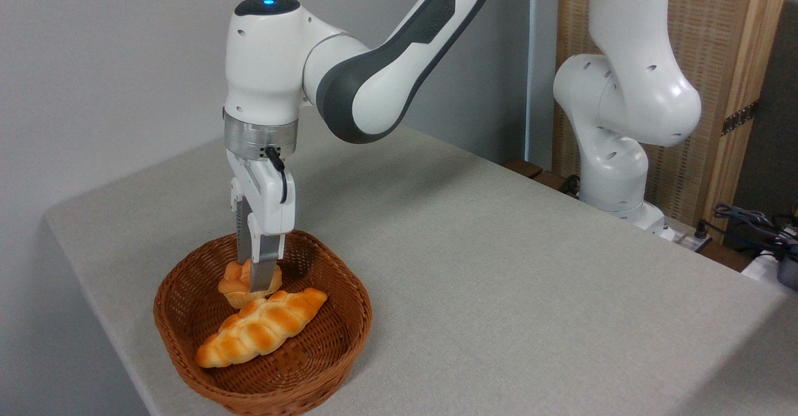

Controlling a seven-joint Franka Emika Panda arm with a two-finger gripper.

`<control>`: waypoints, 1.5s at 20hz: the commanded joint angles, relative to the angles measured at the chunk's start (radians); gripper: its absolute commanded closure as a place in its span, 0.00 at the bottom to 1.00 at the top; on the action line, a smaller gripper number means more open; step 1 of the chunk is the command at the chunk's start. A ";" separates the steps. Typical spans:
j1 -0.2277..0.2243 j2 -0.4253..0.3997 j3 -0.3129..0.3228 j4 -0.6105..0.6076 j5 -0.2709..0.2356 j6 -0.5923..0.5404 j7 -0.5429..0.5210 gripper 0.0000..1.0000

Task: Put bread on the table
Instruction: 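Close the gripper fingers around the round orange bun, then lift the bun out of the basket and carry it beside the basket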

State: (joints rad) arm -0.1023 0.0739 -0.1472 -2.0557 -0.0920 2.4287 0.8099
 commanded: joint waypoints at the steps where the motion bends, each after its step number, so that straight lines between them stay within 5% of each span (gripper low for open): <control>1: 0.001 0.003 0.002 -0.009 0.008 0.027 0.015 0.60; 9: 0.001 0.000 0.003 -0.008 0.006 0.027 0.015 0.76; 16: 0.003 -0.034 0.015 0.000 -0.008 0.018 0.008 0.77; 24: 0.007 -0.127 0.060 0.003 -0.063 -0.085 0.006 0.77; 30: 0.006 -0.249 0.106 -0.001 -0.084 -0.267 0.037 0.76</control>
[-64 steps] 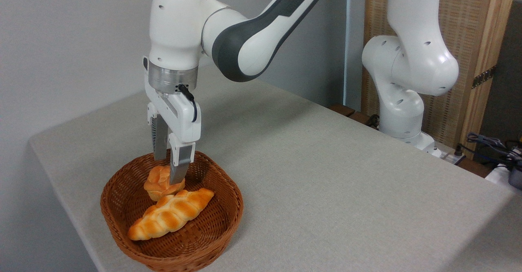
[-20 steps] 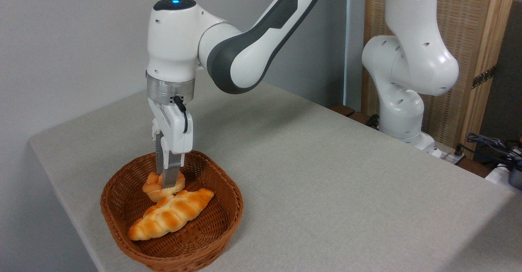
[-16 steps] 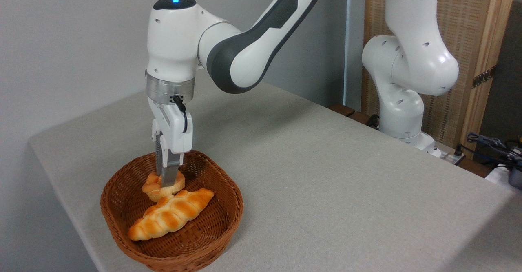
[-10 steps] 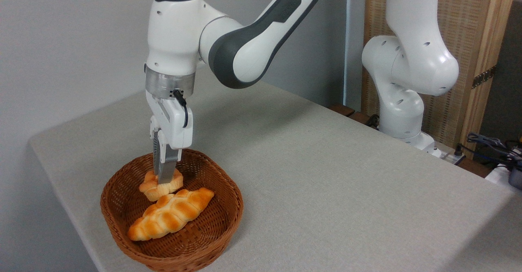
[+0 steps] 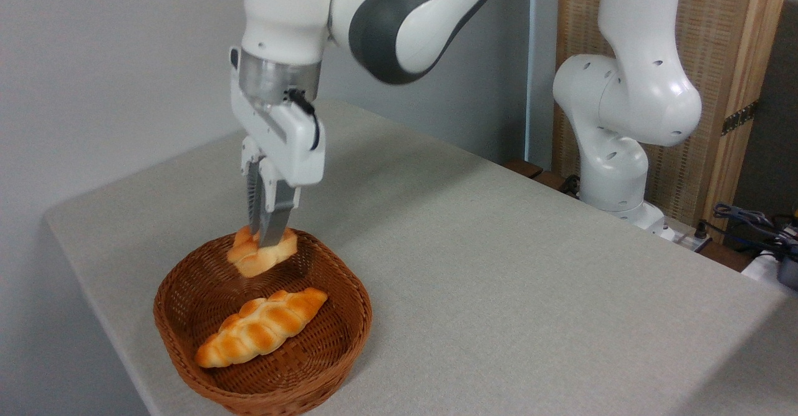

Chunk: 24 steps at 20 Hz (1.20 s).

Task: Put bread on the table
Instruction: 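Lift the bun out of the basket and carry it beside the basket, then lower the bun onto the table and open the gripper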

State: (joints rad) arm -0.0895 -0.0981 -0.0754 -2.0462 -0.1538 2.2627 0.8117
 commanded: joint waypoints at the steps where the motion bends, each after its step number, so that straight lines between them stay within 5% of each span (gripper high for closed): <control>1: -0.007 -0.097 0.040 -0.014 -0.021 -0.161 0.064 0.76; 4: -0.007 -0.176 0.046 -0.060 -0.023 -0.319 0.191 0.76; 9: -0.021 -0.330 0.046 -0.251 -0.023 -0.318 0.227 0.72; 14: -0.128 -0.330 0.045 -0.343 -0.023 -0.279 0.225 0.65; 16: -0.153 -0.325 0.045 -0.374 -0.023 -0.232 0.225 0.53; 18: -0.154 -0.319 0.043 -0.380 -0.020 -0.210 0.225 0.24; 22: -0.154 -0.308 0.042 -0.385 -0.015 -0.198 0.227 0.02; 24: -0.154 -0.305 0.042 -0.385 -0.015 -0.186 0.225 0.00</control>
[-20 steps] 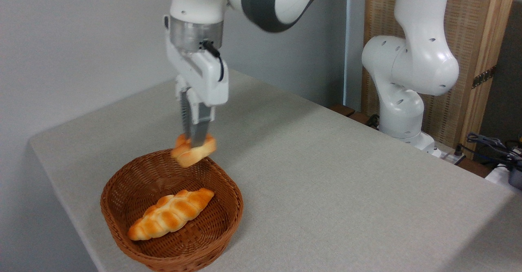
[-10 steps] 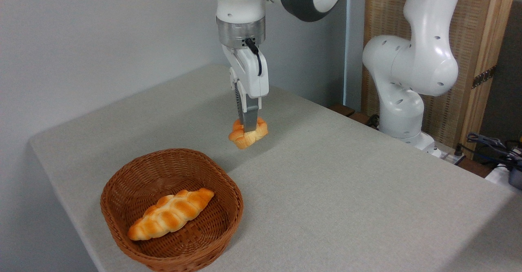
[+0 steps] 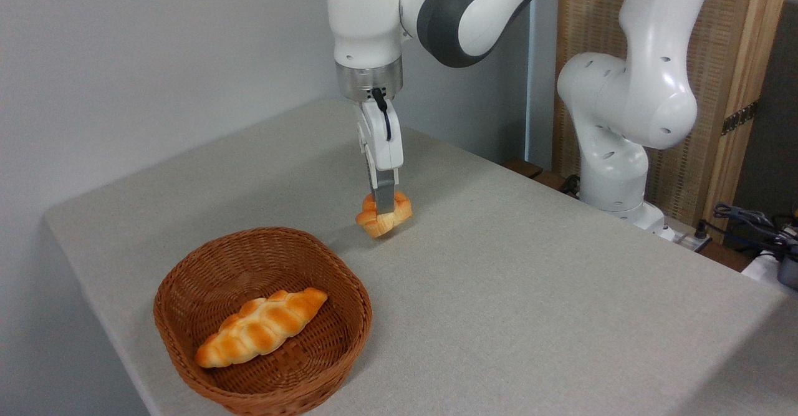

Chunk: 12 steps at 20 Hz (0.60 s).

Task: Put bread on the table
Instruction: 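Lower the bun onto the table and open the gripper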

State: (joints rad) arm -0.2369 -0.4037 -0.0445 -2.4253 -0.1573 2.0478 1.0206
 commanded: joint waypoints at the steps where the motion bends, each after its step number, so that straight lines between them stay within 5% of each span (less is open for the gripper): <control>1: -0.007 0.003 0.011 -0.006 -0.011 0.031 0.016 0.00; 12: -0.002 0.000 0.011 0.029 -0.011 0.022 0.003 0.00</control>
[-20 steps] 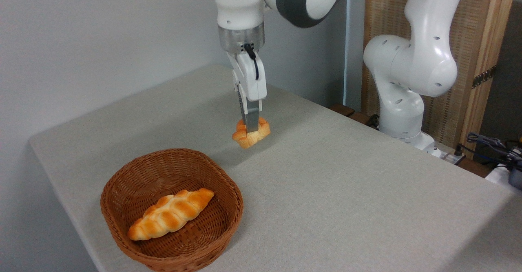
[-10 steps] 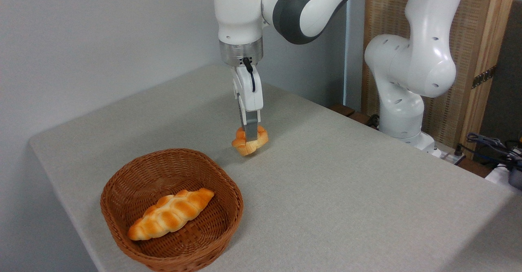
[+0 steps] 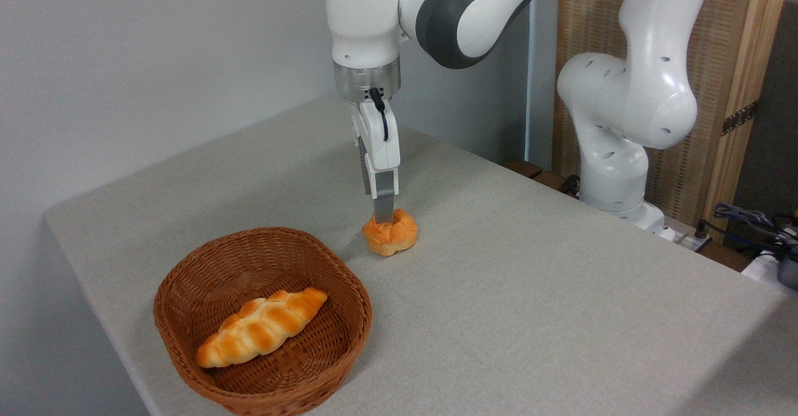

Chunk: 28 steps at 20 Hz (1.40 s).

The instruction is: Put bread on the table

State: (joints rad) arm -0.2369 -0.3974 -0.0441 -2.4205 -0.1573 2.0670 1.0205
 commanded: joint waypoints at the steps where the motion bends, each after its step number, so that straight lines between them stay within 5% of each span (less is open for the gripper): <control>1: 0.004 -0.005 0.010 0.043 -0.011 -0.001 0.003 0.00; 5: 0.054 0.034 0.013 0.202 -0.005 -0.160 -0.013 0.00; 13: 0.054 0.215 0.092 0.578 0.131 -0.388 -0.197 0.00; 20: 0.053 0.359 0.113 0.825 0.134 -0.487 -0.250 0.00; 28: 0.060 0.382 0.119 0.850 0.134 -0.495 -0.293 0.00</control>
State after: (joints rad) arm -0.1711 -0.0345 0.0693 -1.5989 -0.0355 1.6055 0.7569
